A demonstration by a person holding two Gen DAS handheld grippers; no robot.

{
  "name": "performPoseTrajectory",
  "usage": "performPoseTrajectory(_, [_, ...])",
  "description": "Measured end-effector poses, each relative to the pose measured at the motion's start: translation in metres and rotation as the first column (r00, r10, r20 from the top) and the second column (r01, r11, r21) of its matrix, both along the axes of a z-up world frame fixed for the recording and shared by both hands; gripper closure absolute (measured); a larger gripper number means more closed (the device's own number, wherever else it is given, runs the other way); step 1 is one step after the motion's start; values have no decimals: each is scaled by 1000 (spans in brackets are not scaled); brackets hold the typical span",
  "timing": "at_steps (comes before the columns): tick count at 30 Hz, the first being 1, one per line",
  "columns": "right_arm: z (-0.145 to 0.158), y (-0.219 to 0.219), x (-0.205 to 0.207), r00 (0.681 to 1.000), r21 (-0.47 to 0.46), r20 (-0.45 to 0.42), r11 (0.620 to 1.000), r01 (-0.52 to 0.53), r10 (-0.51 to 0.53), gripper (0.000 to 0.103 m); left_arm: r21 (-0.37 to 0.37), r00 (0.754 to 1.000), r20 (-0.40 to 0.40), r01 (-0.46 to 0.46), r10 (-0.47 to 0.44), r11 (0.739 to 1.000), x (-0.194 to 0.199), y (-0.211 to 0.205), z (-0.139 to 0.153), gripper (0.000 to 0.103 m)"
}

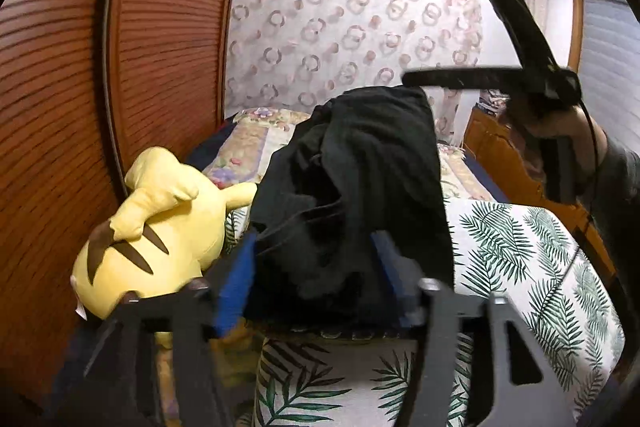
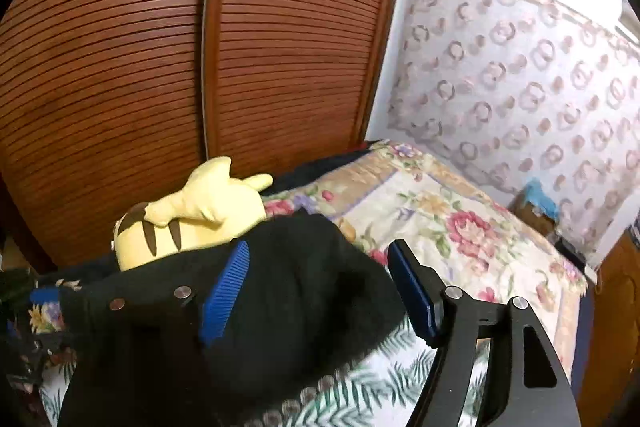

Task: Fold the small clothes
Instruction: 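Lift the folded shirt with both grippers and lay it on the navy garment, then open both grippers and withdraw from the stacked shirt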

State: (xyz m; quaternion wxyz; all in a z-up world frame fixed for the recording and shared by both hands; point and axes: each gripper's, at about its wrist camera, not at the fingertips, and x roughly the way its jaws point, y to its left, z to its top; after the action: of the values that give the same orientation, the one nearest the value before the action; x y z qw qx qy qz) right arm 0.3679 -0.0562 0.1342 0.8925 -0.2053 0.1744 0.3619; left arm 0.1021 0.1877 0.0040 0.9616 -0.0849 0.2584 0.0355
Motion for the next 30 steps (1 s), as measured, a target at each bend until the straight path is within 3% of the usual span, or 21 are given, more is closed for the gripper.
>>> performPoseTrajectory(1, [-3,-5,-6,1000,4,-6,1000,4,-4,29,5,1000,8,2,-2,1000,-1,-1,2,21])
performPoseTrajectory(5, [-19,-42,-27,999,37,-17,998,48,-48,28,32,999,24,21,-21,999,-5,-15,11,16])
performPoseTrajectory(16, [-59,-85,-141,983,174,-47,968,182,-177,28,74,995,13,101,-102,992,-13,-79,19,16])
performPoseTrajectory(19, [-64,-75,-168,973,201,-45,952,229,-224,28,81,991,16,128,-130,988,-17,-99,22,16])
performPoseTrajectory(24, [-70,-94,-220,946,239,-23,917,318,-322,28,105,986,26,163,-167,981,-23,-128,32,16])
performPoseTrajectory(30, [-69,-110,-280,903,316,-17,854,413,-430,28,114,977,54,200,-207,973,-34,-157,47,16])
